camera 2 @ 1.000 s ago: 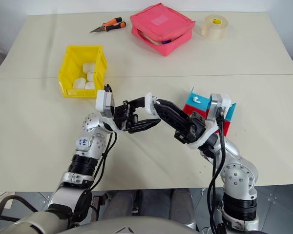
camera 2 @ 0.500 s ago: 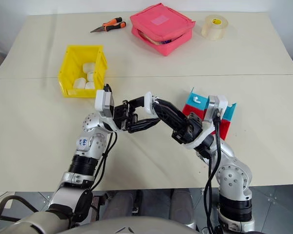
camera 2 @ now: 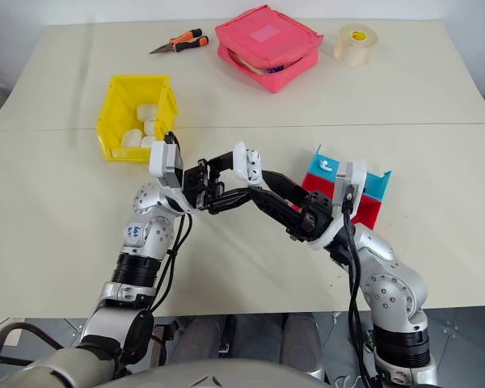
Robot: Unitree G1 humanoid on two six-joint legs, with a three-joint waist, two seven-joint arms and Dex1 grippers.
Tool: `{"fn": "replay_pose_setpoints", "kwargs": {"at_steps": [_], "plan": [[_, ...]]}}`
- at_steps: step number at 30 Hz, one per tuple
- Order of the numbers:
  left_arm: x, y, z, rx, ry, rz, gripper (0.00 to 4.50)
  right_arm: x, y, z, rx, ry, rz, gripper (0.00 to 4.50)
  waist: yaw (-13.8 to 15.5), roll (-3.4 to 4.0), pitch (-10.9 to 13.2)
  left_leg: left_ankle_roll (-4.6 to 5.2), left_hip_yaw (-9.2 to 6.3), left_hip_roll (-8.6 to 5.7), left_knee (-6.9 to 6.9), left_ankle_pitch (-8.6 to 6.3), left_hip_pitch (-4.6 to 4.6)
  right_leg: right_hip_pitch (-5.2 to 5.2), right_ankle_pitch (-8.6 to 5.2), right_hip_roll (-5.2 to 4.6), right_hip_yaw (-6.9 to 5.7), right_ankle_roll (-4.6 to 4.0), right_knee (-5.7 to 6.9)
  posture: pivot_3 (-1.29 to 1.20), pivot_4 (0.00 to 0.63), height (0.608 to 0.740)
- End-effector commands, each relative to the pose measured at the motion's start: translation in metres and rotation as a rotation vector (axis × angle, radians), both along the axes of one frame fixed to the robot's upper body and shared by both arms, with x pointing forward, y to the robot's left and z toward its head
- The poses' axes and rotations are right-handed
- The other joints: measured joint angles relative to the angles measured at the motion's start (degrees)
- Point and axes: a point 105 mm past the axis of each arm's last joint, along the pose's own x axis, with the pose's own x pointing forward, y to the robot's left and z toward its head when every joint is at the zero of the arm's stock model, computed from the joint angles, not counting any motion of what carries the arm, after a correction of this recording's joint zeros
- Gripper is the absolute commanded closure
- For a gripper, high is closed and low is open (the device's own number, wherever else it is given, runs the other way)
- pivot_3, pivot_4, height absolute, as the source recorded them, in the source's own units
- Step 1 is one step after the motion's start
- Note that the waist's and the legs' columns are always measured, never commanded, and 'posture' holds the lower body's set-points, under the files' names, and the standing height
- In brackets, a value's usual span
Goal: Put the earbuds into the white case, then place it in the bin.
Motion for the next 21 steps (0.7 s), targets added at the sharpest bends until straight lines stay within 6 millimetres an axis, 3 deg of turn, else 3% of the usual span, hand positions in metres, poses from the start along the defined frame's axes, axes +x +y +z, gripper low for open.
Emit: {"fn": "replay_pose_setpoints", "kwargs": {"at_steps": [1, 3, 6, 10, 13, 21], "plan": [[0.0, 0.01, 0.001, 0.066, -0.051, 0.044, 1.7, -0.004, -0.02, 0.017, -0.061, -0.095, -0.029, 1.31, 0.0, 0.0, 0.0, 0.0, 0.0, 0.01, 0.0, 0.0, 0.0, 0.0, 0.0, 0.0, 0.0, 0.0, 0.0, 0.0, 0.15, 0.74], [0.005, 0.016, -0.004, 0.127, -0.057, 0.091, 1.7, -0.003, -0.031, 0.017, -0.129, -0.104, -0.045, 1.31, 0.02, 0.0, 0.0, 0.0, 0.01, 0.01, -0.01, 0.0, 0.0, 0.0, 0.0, 0.0, 0.0, 0.0, 0.0, 0.0, 0.15, 0.74], [0.01, 0.029, -0.017, 0.294, -0.113, 0.152, 1.7, -0.001, -0.038, 0.011, -0.309, -0.127, -0.031, 1.93, 0.04, 0.0, 0.0, 0.0, 0.04, 0.01, -0.02, 0.0, 0.0, 0.0, 0.0, 0.01, 0.0, 0.0, 0.0, 0.0, 0.15, 0.74], [0.009, 0.035, -0.031, 0.471, -0.172, 0.152, 1.7, 0.003, -0.032, 0.01, -0.437, -0.163, 0.009, 3.34, -0.01, 0.0, 0.0, 0.01, 0.06, 0.02, -0.04, 0.0, 0.02, 0.0, 0.0, 0.01, 0.0, 0.0, -0.02, 0.0, 0.15, 0.74], [0.005, 0.033, -0.039, 0.592, -0.208, 0.117, 1.7, 0.006, -0.016, 0.01, -0.53, -0.193, 0.071, 4.41, -0.04, -0.01, 0.0, 0.0, 0.06, 0.03, -0.03, 0.0, 0.01, 0.0, 0.0, 0.0, 0.0, 0.0, -0.01, 0.0, 0.15, 0.74], [-0.004, 0.018, -0.033, 0.565, -0.206, 0.113, 1.7, -0.003, 0.035, 0.006, -0.612, -0.227, 0.244, 4.48, 0.14, -0.03, 0.01, 0.0, -0.06, 0.02, -0.04, 0.0, -0.05, -0.03, 0.0, -0.02, -0.03, 0.0, -0.07, 0.0, 0.15, 0.74]]}}
